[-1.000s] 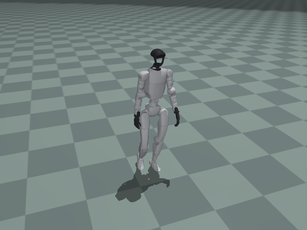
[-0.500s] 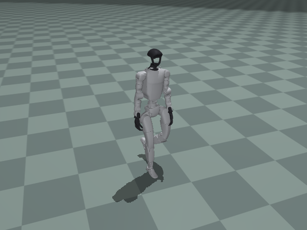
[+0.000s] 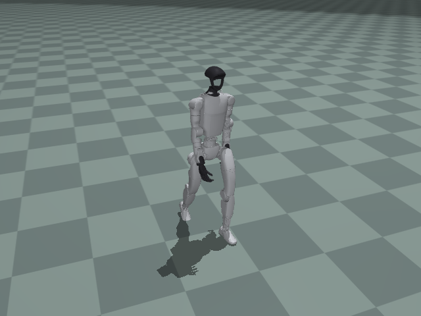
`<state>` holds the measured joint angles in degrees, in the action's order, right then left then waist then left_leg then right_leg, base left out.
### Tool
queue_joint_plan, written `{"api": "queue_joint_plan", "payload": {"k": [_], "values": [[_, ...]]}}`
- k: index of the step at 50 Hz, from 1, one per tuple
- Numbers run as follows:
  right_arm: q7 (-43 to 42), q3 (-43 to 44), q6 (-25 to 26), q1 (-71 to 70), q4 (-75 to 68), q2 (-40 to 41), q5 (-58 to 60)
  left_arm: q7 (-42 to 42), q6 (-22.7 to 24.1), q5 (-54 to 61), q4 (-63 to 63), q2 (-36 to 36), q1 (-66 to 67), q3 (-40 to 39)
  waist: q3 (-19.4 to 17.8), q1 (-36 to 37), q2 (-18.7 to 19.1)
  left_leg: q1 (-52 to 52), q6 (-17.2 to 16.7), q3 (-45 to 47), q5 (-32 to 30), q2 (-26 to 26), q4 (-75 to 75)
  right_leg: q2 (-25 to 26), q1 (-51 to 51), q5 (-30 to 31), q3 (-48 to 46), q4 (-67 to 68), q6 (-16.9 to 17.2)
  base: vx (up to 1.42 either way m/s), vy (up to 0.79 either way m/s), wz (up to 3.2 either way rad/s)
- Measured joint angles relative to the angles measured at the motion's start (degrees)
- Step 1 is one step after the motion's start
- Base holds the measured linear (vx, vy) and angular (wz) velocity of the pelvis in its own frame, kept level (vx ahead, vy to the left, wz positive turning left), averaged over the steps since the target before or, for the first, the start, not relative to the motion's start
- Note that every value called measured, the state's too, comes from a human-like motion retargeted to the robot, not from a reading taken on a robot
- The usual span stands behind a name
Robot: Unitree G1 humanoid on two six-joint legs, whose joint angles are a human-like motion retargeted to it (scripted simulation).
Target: Walk run
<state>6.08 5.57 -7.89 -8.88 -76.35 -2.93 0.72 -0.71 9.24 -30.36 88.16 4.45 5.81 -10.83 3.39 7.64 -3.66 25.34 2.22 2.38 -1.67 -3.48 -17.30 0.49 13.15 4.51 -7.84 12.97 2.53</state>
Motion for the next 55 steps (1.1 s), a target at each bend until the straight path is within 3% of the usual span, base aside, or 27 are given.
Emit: {"api": "queue_joint_plan", "payload": {"k": [3, 8, 10, 15, 20, 23, 27, 30, 33, 35, 37, 41, 45, 52, 55], "values": [[1.1, -0.6, 1.2, 2.6, -2.5, -0.3, 2.9, 0.6, 0.5, 1.6, -2.3, 0.0, -3.4, -0.2, 0.1, -0.9, 2.7, -4.0, 1.8, -0.5, 4.4, 2.4, -0.3, -1.4, -5.8, 7.3, -4.0, 16.3, 2.6, 0.66, 0.16, -0.31], [-2.4, -1.2, 0.7, 7.2, -5.2, -1.2, 8.3, 1.6, 2.1, 4.8, -6.0, 1.3, -10.1, 1.5, 0.1, -3.8, 6.3, -11.3, 1.2, 1.3, 6.8, 5.5, 4.8, 3.0, -23.0, 2.1, -1.5, 40.9, 5.3, 0.61, 0.09, -0.03], [-4.5, -0.4, 0.1, 9.1, -6.2, -1.0, 9.2, 1.8, 2.6, 4.7, -6.9, 2.1, -13.4, 1.3, -0.1, -5.1, 6.4, -14.3, 1.0, 2.8, 7.3, 5.4, 7.5, 1.3, -28.6, -0.5, -4.3, 44.0, 3.6, 0.59, 0.06, 0.13], [-1.7, 2.1, 1.0, 14.3, -8.1, -1.7, 7.3, 2.7, 3.4, 5.6, -8.7, 3.7, -21.1, 1.9, 0.5, -8.2, 3.7, -20.4, 3.2, 3.4, 8.9, 0.3, 12.0, -5.5, -38.3, -6.0, -10.5, 33.0, -0.5, 0.69, 0.05, 0.43], [-0.9, 3.6, 2.7, 17.5, -10.1, -2.2, 7.9, 4.3, 4.4, 7.0, -11.4, 4.8, -25.4, 2.0, -0.5, -12.2, -0.3, -27.3, 6.1, 1.3, 12.4, -5.4, 12.8, -6.2, -40.8, -3.5, -8.5, 4.5, 0.4, 0.68, -0.07, 0.67], [-0.4, 4.0, 3.1, 18.6, -10.5, -2.1, 7.8, 5.0, 4.8, 7.2, -12.9, 5.2, -26.1, 2.4, -0.8, -13.4, -0.8, -31.4, 7.0, 0.4, 14.8, -5.7, 12.9, -4.5, -42.5, -2.9, -4.4, -4.2, -0.8, 0.7, -0.11, 0.41], [0.2, 4.3, 3.4, 18.8, -10.1, -2.3, 8.2, 4.7, 5.4, 6.4, -13.8, 4.5, -24.3, 2.2, -0.1, -14.1, -0.4, -34.8, 7.1, -1.4, 16.8, -5.1, 11.6, -4.8, -43.5, -3.9, -5.5, -1.6, -5.5, 0.87, -0.19, 0.23], [-0.3, 3.7, 2.7, 18.4, -9.8, -2.3, 8.3, 5.1, 4.7, 5.9, -12.9, 4.1, -20.8, 1.9, 0.7, -15.3, -1.1, -37.2, 5.6, -0.4, 14.5, -5.1, 9.0, -6.4, -42.4, -0.1, -8.1, 2.4, -7.1, 0.83, -0.18, 0.17], [-1.1, 3.2, 2.2, 17.3, -11.2, -2.1, 6.5, 5.6, 3.8, 4.2, -11.8, 2.8, -14.5, 2.2, 1.5, -15.1, -1.9, -37.3, 4.2, 3.3, 3.1, -3.7, 1.1, -5.9, -40.9, -4.0, -1.7, 6.6, -7.7, 0.99, -0.19, 0.13], [-1.9, 1.4, 2.0, 15.5, -13.3, -1.9, 3.9, 5.4, 3.5, 2.9, -11.0, 1.8, -9.4, 1.7, 2.3, -14.3, -4.1, -35.3, 5.7, 8.3, -5.5, -3.3, -8.1, -7.2, -36.7, -7.4, 0.3, 5.7, -7.6, 0.83, -0.15, -0.33], [-1.2, -1.5, 2.5, 13.2, -14.6, -1.9, 0.0, 5.2, 3.5, 1.8, -9.6, 1.6, -4.4, 1.6, 2.3, -13.2, -6.0, -30.7, 8.3, 10.0, -8.8, -4.4, -21.1, -8.2, -31.9, -9.0, 0.6, 3.9, -7.7, 1.12, -0.19, -0.47], [-3.9, -3.2, 3.7, 7.3, -14.2, 0.0, -4.0, 4.2, 3.6, -0.8, -6.0, 2.6, 2.5, 3.8, 1.0, -11.8, -7.3, -20.0, 12.7, 15.9, 2.1, 0.5, -39.1, -7.9, -24.3, -11.4, 0.6, 0.5, -8.2, 0.72, -0.1, 0.03], [-8.4, -5.6, 2.9, 1.4, -12.0, 0.8, -4.2, 2.4, 1.8, -5.2, -1.9, 3.1, 7.4, 3.2, 0.2, -10.0, -6.6, -10.5, 9.0, 16.3, 5.2, 2.5, -36.0, -5.8, -18.4, -13.2, -1.9, -3.1, -9.0, 0.74, -0.09, -0.03], [-4.0, -7.0, 0.6, -4.6, -3.9, 0.5, -1.8, 2.3, -0.9, -3.0, 3.3, 2.1, 10.7, -2.2, -2.0, -5.3, -1.9, -3.9, -3.4, 4.9, 1.6, 0.9, -1.4, 1.3, -7.6, -16.6, -3.5, -8.0, -9.4, 0.65, 0.0, -0.41], [-3.9, -7.1, -0.3, -5.7, -2.0, 0.5, -2.4, 3.0, -1.1, -1.4, 3.6, 1.8, 10.2, -3.4, -2.9, -3.3, -1.3, -2.9, -5.4, 0.1, 1.3, 1.2, 7.6, 1.7, -2.9, -17.5, -2.9, -8.8, -8.3, 0.86, 0.08, -0.62]]}}
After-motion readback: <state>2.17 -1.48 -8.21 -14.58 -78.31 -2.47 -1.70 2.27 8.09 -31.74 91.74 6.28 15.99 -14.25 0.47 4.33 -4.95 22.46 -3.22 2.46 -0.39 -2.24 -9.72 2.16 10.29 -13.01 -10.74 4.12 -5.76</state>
